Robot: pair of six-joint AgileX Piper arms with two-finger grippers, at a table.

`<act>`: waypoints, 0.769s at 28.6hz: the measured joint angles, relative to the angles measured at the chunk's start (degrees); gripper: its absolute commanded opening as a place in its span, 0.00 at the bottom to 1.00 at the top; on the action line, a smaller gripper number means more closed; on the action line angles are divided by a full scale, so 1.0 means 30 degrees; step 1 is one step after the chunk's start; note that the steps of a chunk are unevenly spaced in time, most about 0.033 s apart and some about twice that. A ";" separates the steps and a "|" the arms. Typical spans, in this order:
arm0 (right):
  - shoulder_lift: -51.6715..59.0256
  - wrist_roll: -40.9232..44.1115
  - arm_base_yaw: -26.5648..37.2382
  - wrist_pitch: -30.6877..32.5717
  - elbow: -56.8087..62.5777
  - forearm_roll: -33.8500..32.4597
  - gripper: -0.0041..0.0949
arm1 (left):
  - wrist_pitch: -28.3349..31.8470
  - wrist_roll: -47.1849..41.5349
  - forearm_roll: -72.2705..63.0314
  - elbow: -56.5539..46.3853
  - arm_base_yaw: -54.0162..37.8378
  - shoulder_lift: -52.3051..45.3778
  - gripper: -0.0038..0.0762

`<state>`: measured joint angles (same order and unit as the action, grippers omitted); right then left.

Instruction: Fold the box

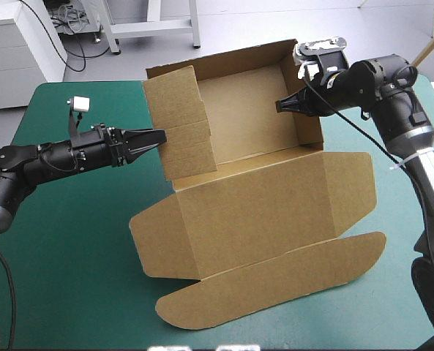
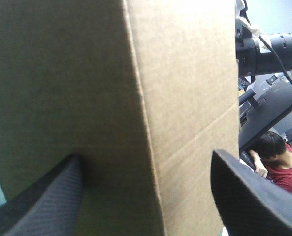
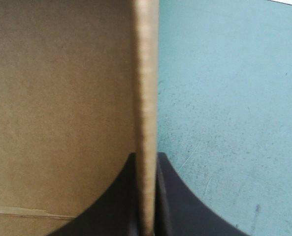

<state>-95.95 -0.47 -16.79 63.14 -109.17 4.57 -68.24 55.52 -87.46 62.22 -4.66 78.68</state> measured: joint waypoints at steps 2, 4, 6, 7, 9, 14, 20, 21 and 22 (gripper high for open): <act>0.0000 0.0412 -0.0388 -0.0130 0.0000 -0.0467 0.02 | 0.0216 -0.0933 0.0854 0.0665 0.0308 0.0000 0.68; 0.0000 0.0998 -0.0913 -0.0233 0.0000 -0.1524 0.03 | 0.1274 -0.2856 0.3122 0.1761 0.0945 0.0000 0.68; 0.0000 0.1816 -0.1642 -0.0349 0.0000 -0.2478 0.03 | 0.2626 -0.5330 0.6871 0.2955 0.1781 0.0000 0.68; 0.0000 0.2433 -0.2182 -0.0368 0.0000 -0.3246 0.03 | 0.3804 -0.8477 1.0992 0.4177 0.3024 0.0000 0.68; -0.0044 0.3034 -0.2760 -0.0410 0.0000 -0.3891 0.03 | 0.4640 -1.1421 1.4270 0.5089 0.4347 0.0000 0.68; -0.0083 0.3880 -0.3415 -0.0623 0.0000 -0.4660 0.03 | 0.6062 -1.8021 2.0998 0.5762 0.7010 0.0000 0.68; -0.0097 0.4275 -0.3599 -0.0853 0.0000 -0.4416 0.03 | 0.6564 -2.4810 2.7492 0.5762 0.8964 0.0000 0.68; -0.0103 0.4340 -0.3599 -0.0901 0.0000 -0.4416 0.03 | 0.6629 -2.5668 2.8255 0.5762 0.9125 0.0000 0.68; -0.0118 0.4398 -0.3599 -0.0966 0.0000 -0.4416 0.03 | 0.6676 -2.6224 2.8657 0.5762 0.9214 0.0019 0.68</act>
<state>-96.30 12.72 -27.59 60.24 -109.17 -8.68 -48.21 -23.15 -1.49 79.51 22.98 78.74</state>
